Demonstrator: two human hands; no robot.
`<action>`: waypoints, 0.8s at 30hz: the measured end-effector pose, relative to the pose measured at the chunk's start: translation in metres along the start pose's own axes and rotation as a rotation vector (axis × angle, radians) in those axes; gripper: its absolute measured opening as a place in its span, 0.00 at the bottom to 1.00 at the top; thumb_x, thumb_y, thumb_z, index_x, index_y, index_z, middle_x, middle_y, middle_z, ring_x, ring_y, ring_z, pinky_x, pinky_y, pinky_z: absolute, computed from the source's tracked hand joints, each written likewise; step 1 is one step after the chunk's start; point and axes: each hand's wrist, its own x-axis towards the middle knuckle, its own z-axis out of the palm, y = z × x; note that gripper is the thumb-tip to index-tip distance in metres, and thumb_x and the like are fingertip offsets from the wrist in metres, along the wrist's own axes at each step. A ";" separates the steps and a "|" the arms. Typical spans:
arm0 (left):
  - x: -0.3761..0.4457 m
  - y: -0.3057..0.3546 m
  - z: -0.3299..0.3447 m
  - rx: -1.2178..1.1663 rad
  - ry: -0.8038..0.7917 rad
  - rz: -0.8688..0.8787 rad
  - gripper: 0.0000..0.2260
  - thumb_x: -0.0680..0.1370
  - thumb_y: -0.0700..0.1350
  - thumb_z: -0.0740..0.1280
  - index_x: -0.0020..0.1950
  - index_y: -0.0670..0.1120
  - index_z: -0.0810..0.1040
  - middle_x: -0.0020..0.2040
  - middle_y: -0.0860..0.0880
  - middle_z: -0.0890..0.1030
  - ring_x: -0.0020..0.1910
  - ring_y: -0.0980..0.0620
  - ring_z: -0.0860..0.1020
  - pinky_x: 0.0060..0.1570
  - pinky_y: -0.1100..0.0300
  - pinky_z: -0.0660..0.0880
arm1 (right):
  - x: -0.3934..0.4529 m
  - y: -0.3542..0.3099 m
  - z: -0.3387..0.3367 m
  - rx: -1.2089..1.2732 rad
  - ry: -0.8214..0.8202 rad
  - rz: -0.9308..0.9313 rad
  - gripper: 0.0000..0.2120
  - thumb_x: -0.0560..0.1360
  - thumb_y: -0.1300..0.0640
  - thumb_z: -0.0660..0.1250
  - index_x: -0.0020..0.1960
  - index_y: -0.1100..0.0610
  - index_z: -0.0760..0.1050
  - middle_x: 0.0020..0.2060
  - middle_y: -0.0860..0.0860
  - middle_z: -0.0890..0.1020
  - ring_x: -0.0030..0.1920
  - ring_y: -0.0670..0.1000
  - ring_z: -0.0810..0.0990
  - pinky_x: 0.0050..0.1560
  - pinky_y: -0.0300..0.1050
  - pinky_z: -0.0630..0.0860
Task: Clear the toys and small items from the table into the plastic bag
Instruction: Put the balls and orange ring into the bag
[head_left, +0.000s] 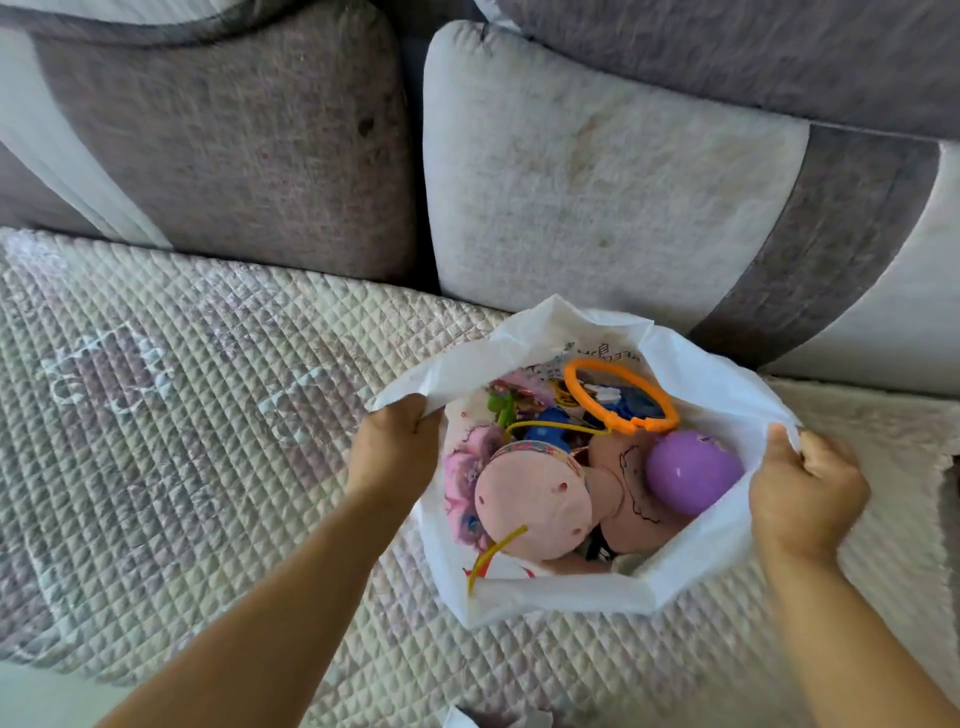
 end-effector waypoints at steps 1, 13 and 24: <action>0.001 0.002 0.002 -0.013 0.005 0.006 0.15 0.76 0.45 0.64 0.33 0.38 0.72 0.29 0.41 0.75 0.31 0.43 0.73 0.32 0.55 0.70 | 0.002 0.002 -0.002 0.008 0.014 -0.001 0.15 0.75 0.61 0.63 0.36 0.73 0.73 0.41 0.70 0.75 0.42 0.66 0.74 0.43 0.50 0.67; 0.014 -0.010 0.035 0.266 -0.181 -0.167 0.21 0.76 0.55 0.63 0.65 0.46 0.70 0.60 0.41 0.76 0.57 0.40 0.76 0.52 0.50 0.73 | 0.000 0.011 -0.003 -0.283 -0.454 -0.005 0.18 0.72 0.63 0.65 0.62 0.62 0.72 0.55 0.64 0.75 0.55 0.64 0.74 0.53 0.53 0.70; -0.046 -0.009 0.066 0.610 -0.433 -0.114 0.59 0.57 0.78 0.63 0.63 0.60 0.18 0.71 0.51 0.24 0.75 0.44 0.35 0.69 0.34 0.46 | -0.026 0.017 -0.011 -0.389 -0.554 -0.053 0.22 0.73 0.64 0.63 0.66 0.55 0.66 0.59 0.59 0.72 0.55 0.64 0.74 0.55 0.55 0.70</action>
